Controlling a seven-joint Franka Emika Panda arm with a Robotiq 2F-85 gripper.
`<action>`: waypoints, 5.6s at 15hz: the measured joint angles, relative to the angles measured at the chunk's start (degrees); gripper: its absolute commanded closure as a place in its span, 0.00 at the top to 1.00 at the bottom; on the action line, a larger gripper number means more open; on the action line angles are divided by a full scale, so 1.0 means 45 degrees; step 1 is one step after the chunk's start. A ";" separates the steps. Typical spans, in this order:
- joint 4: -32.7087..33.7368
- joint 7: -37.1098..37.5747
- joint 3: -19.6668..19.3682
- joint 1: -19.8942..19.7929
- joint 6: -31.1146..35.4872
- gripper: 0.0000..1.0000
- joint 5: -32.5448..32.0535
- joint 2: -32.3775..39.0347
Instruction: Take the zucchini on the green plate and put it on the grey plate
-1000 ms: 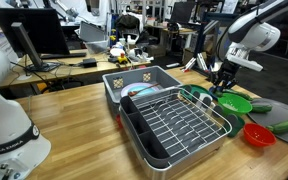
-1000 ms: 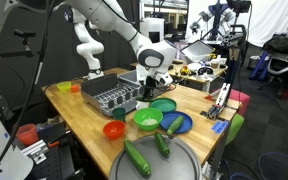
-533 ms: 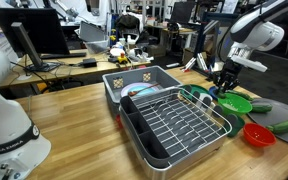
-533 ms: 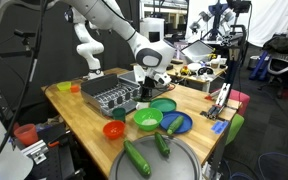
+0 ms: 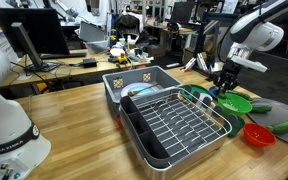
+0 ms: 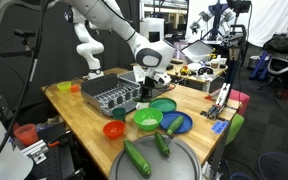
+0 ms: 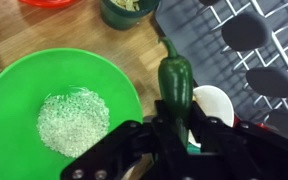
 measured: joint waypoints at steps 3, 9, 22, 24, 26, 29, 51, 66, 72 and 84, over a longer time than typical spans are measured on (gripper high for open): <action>-0.0332 -0.0248 -0.0048 0.0144 0.0060 0.07 -0.1076 -0.0344; -0.3089 -0.0543 -0.0137 0.0713 0.1104 0.07 -0.3429 -0.2728; -0.9165 -0.0013 -0.1695 0.0203 0.5811 0.27 -0.3776 -0.6171; -0.9490 0.0195 -0.1940 -0.0059 0.6337 0.27 -0.3332 -0.6295; -0.9517 0.0356 -0.1941 -0.0090 0.6424 0.27 -0.3201 -0.6297; -0.9517 0.0505 -0.1906 -0.0054 0.6443 0.27 -0.3194 -0.6297; -0.8451 0.4323 -0.2958 -0.1368 0.7025 0.27 0.1428 -0.3737; -0.7983 0.5207 -0.2893 -0.1380 0.6978 0.07 0.2746 -0.3472; -0.7010 0.6892 -0.2936 -0.1384 0.6997 0.07 0.3705 -0.2183; -0.6387 0.7367 -0.2967 -0.1454 0.7058 0.99 0.5300 -0.1632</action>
